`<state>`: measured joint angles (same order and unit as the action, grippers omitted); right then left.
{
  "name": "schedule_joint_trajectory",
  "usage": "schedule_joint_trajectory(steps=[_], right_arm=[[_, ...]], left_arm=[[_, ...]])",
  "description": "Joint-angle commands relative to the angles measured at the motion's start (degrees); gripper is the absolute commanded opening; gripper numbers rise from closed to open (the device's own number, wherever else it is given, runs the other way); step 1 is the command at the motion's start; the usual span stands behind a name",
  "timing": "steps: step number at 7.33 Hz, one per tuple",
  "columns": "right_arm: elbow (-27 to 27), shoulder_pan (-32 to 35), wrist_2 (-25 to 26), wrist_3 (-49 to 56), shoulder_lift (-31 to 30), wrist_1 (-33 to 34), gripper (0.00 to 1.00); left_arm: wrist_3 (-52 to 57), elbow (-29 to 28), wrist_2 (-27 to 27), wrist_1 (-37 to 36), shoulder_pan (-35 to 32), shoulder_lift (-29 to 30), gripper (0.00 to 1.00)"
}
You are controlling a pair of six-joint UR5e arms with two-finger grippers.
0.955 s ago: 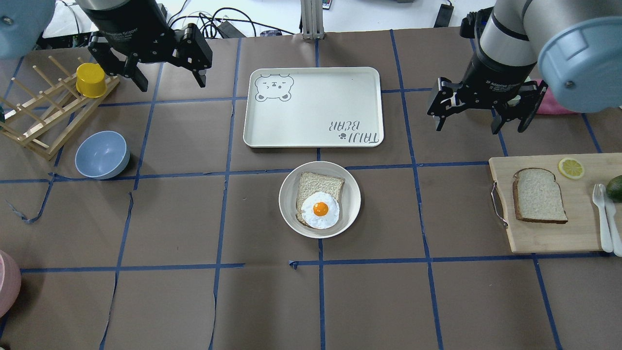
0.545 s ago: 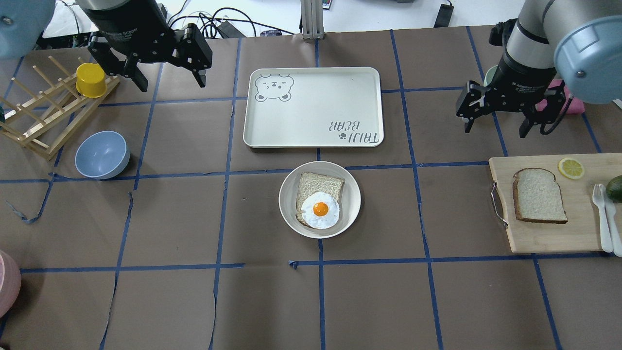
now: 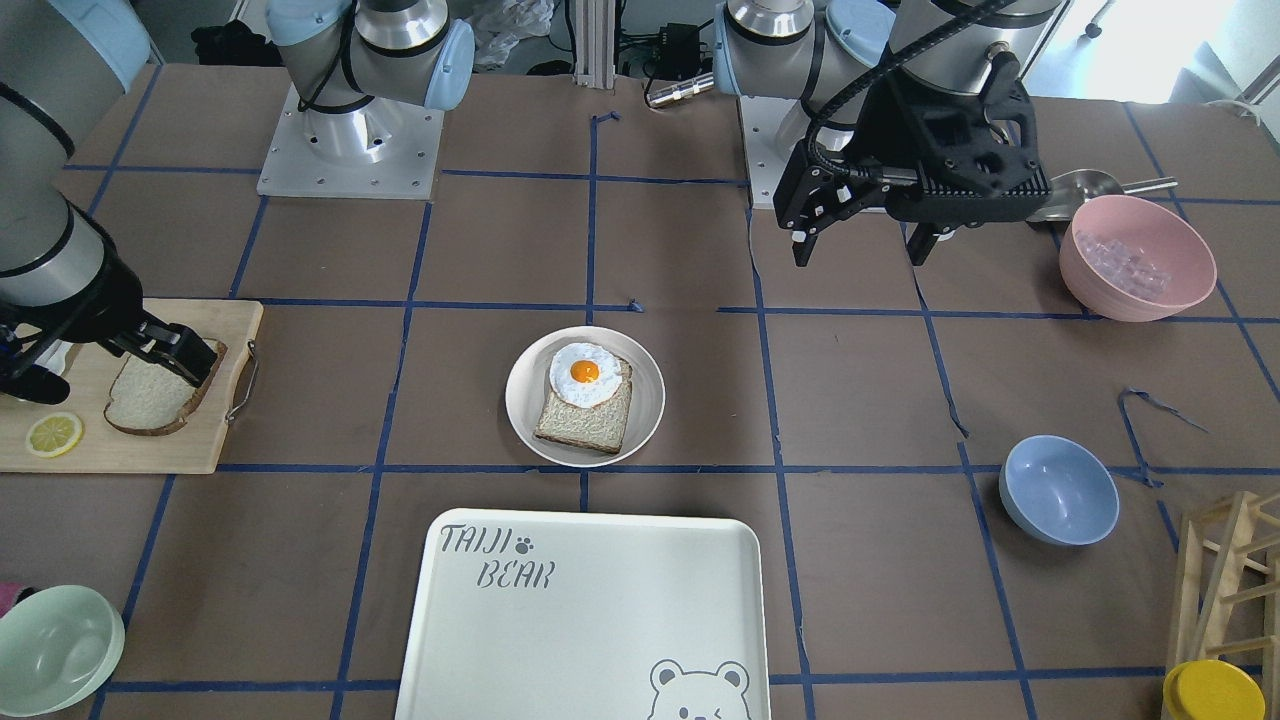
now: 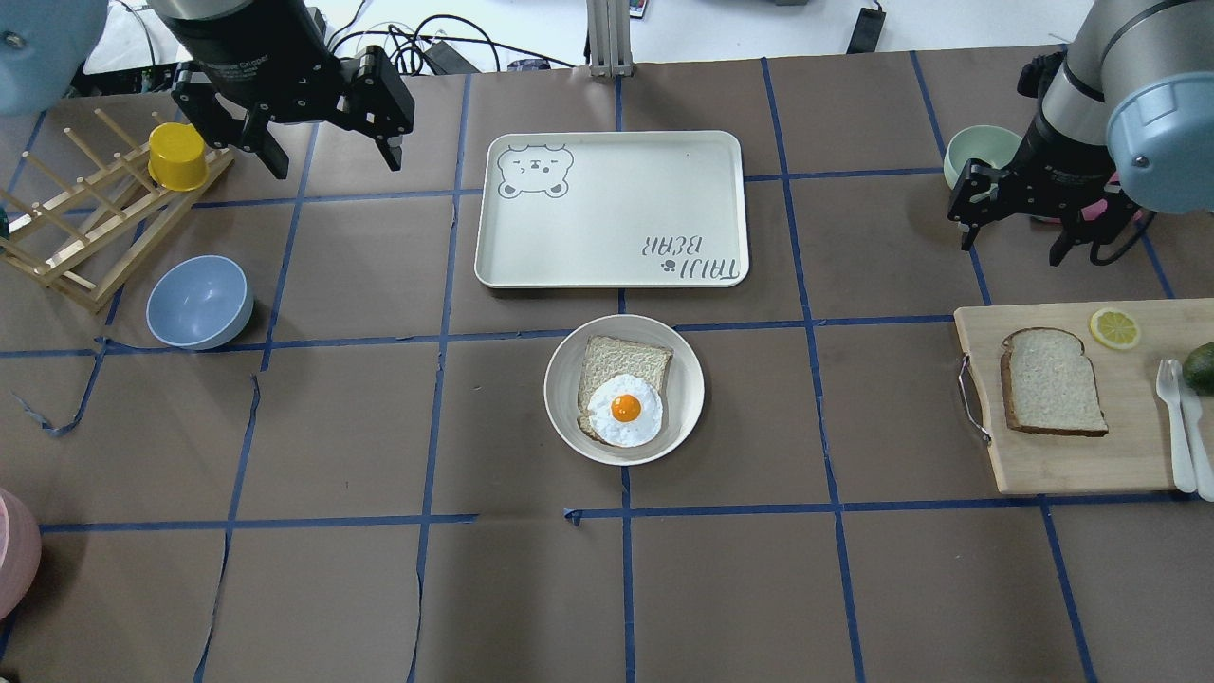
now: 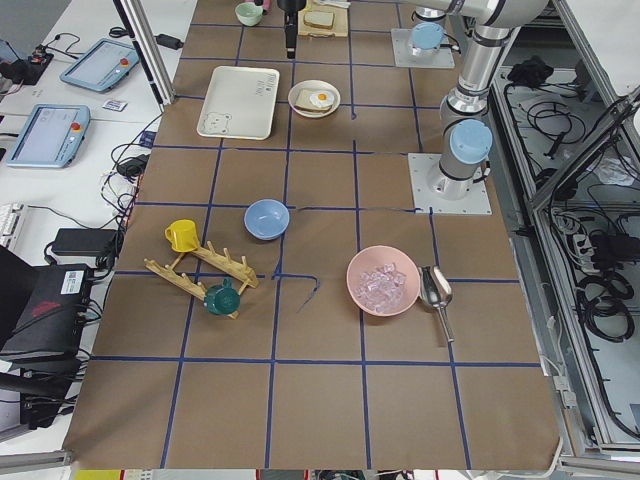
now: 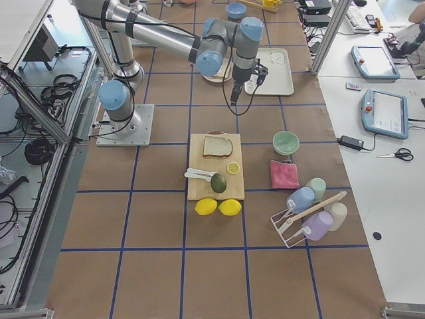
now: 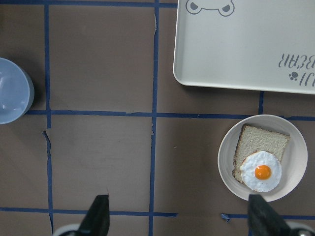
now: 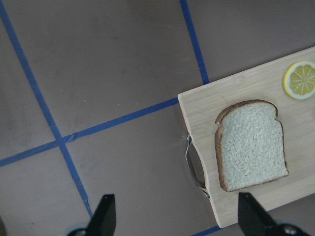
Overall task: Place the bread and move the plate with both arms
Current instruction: 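Move the right gripper toward the bread slice on the wooden board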
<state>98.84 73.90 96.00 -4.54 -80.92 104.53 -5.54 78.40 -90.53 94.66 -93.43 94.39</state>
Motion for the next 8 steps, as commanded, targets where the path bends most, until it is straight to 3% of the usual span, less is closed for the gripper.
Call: schedule_joint_trajectory(steps=[1,2,5,8], right_arm=[[1.9,-4.0,1.0,1.9,4.8,5.6,0.89],[2.4,-4.2,1.1,1.9,5.9,7.2,0.81],[5.0,-6.1,3.6,1.8,9.9,11.6,0.78],[8.1,-6.5,4.1,1.4,11.6,13.8,0.67]], left_arm=[[0.0,0.0,0.0,0.0,0.0,0.0,1.00],[0.0,0.0,0.0,0.0,0.0,0.0,1.00],[0.0,0.0,0.0,0.0,0.0,0.0,1.00],[0.0,0.0,0.0,0.0,0.0,0.0,1.00]])
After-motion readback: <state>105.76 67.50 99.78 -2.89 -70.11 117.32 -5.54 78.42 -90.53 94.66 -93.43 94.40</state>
